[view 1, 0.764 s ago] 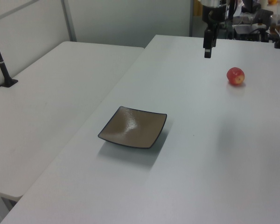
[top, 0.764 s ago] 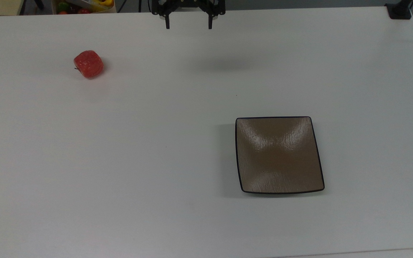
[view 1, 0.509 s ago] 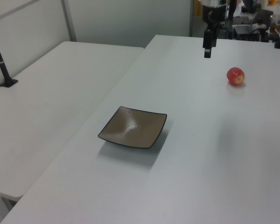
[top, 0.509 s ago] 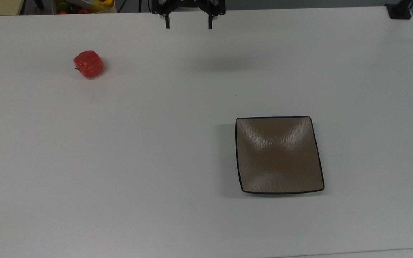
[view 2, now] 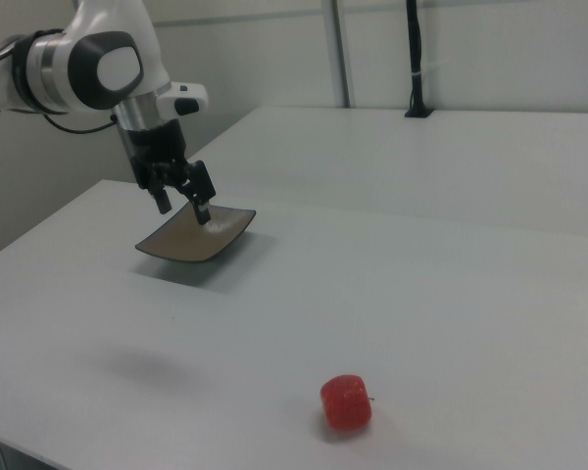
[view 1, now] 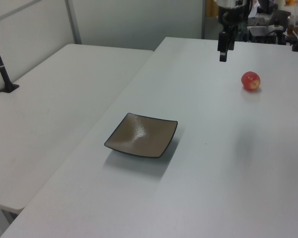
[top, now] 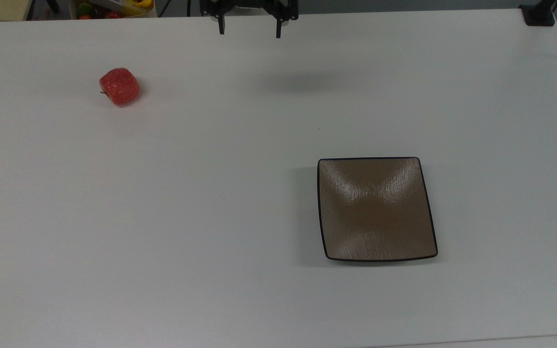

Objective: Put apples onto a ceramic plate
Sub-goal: 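Move the open gripper toward the red apple and lower over it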

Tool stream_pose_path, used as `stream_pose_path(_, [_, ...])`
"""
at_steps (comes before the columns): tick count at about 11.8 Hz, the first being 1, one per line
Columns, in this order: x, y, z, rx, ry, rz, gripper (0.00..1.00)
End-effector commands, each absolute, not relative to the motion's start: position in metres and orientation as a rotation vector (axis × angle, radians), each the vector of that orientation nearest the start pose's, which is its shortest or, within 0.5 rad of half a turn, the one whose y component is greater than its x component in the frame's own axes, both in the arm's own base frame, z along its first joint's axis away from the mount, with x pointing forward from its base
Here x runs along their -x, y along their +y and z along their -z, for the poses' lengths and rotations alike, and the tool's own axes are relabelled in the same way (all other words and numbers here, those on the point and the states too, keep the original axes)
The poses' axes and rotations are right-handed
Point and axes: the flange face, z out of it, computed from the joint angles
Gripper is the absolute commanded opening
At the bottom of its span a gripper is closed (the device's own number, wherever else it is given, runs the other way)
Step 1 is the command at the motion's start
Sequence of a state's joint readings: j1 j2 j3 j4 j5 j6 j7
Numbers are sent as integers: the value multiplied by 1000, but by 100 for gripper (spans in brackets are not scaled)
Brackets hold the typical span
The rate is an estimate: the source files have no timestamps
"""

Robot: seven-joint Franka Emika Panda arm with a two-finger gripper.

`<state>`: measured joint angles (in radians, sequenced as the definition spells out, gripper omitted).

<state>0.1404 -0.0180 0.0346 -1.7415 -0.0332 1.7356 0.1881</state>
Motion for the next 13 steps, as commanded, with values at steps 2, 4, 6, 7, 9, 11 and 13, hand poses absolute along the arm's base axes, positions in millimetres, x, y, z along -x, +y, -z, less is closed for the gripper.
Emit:
stream_pose_path(2, [-538,20,-542,3112,577,148,100])
stream_pose_path(4, [-542,-30,-535,3066,779,154,100])
stream_pose_path(6, [-538,-73,-508,3033,899,188,100])
stream_pose_path(7, [-536,-89,-494,3058,931,227,100])
stream_pose_path(9, [-524,-123,-460,3019,1049,264,100])
stream_pose_path(11, [-515,-156,-444,2988,1152,230,100])
stream_pose_path(13, [-506,-173,-424,2983,1199,168,100])
